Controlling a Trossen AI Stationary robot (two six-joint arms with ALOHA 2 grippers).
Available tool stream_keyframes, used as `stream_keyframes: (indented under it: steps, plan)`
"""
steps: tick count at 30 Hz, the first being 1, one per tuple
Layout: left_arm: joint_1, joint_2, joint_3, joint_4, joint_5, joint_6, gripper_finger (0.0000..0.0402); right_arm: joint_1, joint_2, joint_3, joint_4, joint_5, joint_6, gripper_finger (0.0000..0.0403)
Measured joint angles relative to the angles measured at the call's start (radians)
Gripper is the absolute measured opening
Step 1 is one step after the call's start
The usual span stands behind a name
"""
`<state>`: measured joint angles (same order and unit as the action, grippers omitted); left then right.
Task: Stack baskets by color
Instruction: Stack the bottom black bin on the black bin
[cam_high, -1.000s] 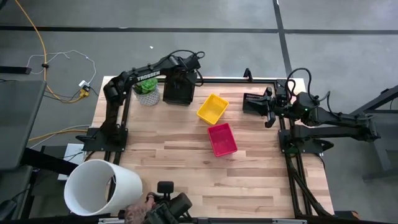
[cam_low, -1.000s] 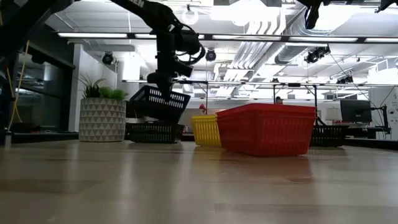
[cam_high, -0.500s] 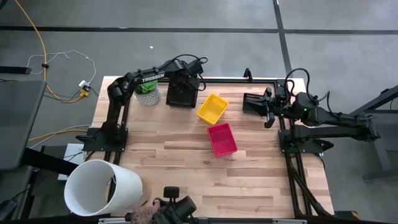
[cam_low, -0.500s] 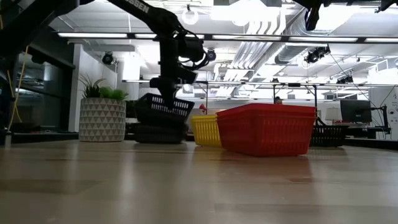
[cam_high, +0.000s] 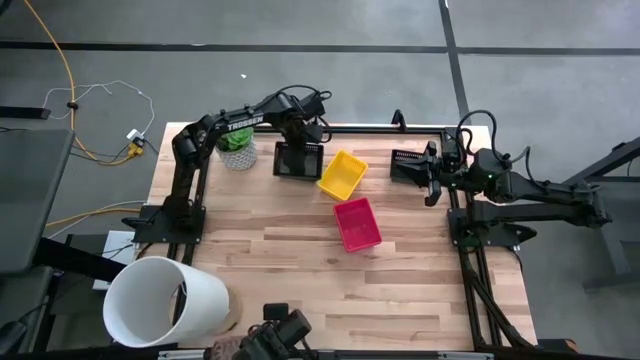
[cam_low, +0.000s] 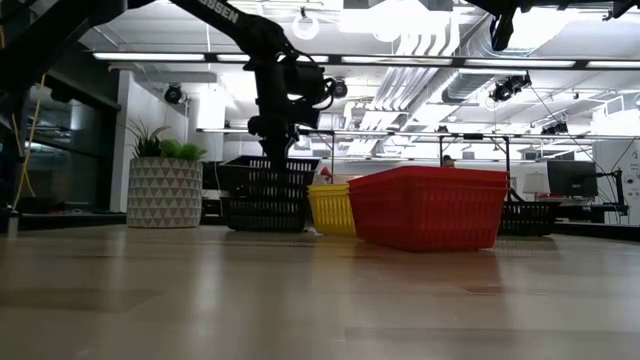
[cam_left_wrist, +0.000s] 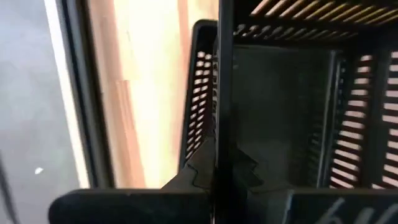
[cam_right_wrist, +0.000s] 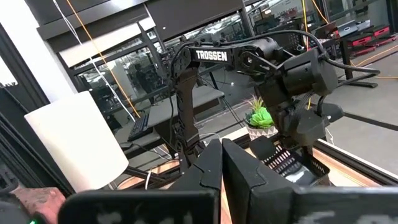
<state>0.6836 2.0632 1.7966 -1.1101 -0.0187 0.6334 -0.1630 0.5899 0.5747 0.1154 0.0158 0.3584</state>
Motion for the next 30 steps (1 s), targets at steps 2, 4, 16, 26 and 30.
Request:
stream_keyframes:
  steps: [2,4,16,26,30]
  plan:
    - [0.006,0.0,0.0,0.0,0.01,0.006,0.0,0.0,0.0,0.0,0.0,0.0,0.0,0.0]
    - [0.01,0.0,0.0,0.0,0.012,0.025,0.0,0.0,0.0,0.0,0.0,0.0,0.0,0.0]
    - [0.002,0.023,0.0,0.022,-0.022,0.165,0.0,0.0,0.0,0.0,-0.003,0.0,0.006,0.0]
    - [0.003,0.027,0.0,0.043,-0.011,0.183,0.0001,0.0,0.0,0.0,-0.003,0.0,0.007,0.0]
    - [-0.004,0.027,0.0,0.058,-0.017,0.182,0.0018,0.0,0.0,0.0,-0.003,0.0,0.007,0.0]
